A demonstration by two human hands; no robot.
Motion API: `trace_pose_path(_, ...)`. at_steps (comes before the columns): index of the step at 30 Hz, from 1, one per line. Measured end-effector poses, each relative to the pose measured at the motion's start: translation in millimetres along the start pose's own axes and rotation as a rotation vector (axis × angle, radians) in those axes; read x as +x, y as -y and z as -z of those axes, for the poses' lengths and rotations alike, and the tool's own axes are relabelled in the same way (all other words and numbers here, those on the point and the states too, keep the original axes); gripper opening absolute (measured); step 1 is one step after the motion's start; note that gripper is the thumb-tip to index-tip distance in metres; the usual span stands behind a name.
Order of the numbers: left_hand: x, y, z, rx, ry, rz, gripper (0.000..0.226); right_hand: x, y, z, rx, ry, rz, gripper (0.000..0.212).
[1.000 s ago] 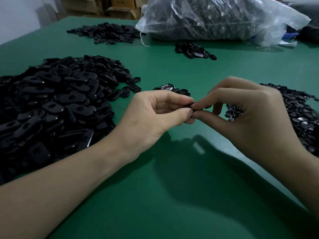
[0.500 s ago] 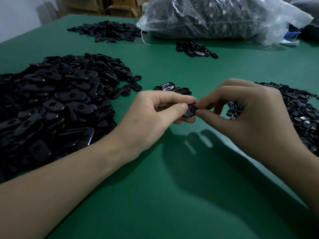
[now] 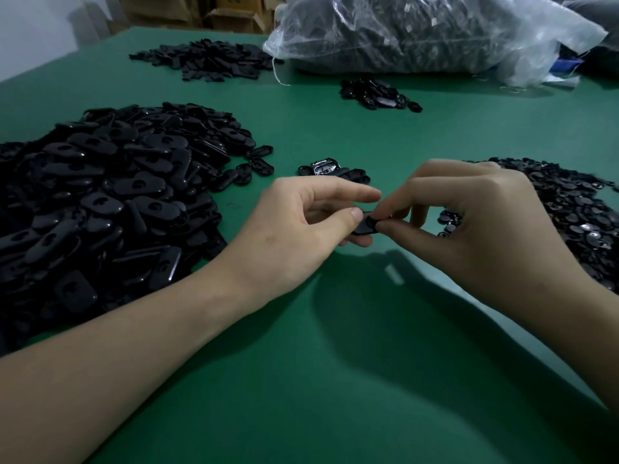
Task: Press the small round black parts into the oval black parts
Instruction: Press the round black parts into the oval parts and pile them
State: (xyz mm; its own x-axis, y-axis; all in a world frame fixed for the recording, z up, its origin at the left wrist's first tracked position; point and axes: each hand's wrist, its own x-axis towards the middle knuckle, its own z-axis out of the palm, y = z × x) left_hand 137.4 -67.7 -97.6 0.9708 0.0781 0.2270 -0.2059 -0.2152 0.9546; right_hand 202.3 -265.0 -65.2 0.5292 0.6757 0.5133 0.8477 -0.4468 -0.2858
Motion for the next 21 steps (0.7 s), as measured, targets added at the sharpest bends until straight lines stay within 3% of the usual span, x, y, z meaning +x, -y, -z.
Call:
trace_pose_path(10, 0.0, -0.3, -1.6, 0.05, 0.039, -0.011, 0.027, 1.2, -1.0, 3.9, -0.047, 0.09, 0.045, 0.002)
trace_pose_path(16, 0.3, -1.4, 1.5, -0.009, 0.075, -0.002, 0.027, 1.7, -4.1, 1.4, 0.121, 0.056, -0.136, 0.02)
trace_pose_path(21, 0.5, -2.8, 1.0, -0.093, 0.035, -0.024, 0.029, 1.3, -4.9, -1.9, 0.358, 0.021, -0.32, 0.022)
